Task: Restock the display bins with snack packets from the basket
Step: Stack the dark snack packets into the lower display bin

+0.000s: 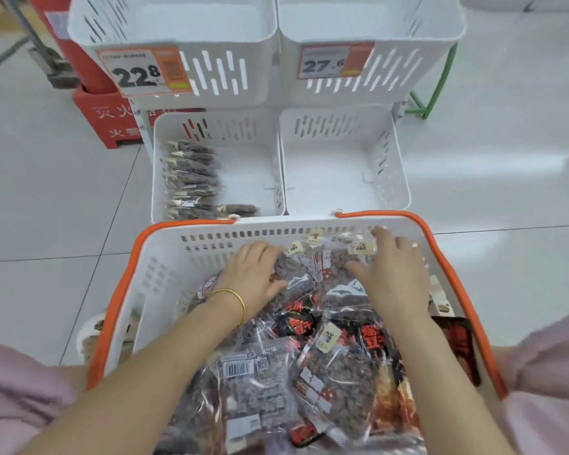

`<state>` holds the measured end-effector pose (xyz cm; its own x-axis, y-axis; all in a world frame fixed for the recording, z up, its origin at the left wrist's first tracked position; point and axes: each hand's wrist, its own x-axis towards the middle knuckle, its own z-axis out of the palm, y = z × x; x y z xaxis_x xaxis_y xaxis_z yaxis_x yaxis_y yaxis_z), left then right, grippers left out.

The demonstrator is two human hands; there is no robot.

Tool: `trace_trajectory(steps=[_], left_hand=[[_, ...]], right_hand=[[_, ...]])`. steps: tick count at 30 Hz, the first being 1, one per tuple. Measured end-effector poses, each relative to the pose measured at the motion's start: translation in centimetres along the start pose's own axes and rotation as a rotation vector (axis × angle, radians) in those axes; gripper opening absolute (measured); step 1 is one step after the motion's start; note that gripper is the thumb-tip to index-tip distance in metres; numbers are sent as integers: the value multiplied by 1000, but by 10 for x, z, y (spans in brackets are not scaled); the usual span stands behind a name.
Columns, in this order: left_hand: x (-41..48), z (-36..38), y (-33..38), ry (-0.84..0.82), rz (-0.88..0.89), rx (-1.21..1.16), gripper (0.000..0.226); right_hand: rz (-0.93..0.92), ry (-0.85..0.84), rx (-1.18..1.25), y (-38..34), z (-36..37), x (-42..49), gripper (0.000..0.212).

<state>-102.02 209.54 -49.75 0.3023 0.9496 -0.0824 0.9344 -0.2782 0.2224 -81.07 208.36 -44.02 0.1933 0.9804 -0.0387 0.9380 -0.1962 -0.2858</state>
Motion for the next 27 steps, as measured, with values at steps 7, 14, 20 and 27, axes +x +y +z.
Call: trace_trajectory(steps=[7, 14, 20, 27], left_hand=[[7, 11, 16, -65, -305, -109, 76], [8, 9, 14, -173, -488, -234, 83], [-5, -25, 6, -118, -386, -725, 17], [-16, -73, 6, -153, -394, -1078, 37]], right_hand=[[6, -65, 183, 6, 10, -7, 93], [-51, -130, 618, 6, -19, -2, 44], [-68, -433, 975, 13, -34, 10, 39], [-218, -432, 874, -18, -12, 21, 31]])
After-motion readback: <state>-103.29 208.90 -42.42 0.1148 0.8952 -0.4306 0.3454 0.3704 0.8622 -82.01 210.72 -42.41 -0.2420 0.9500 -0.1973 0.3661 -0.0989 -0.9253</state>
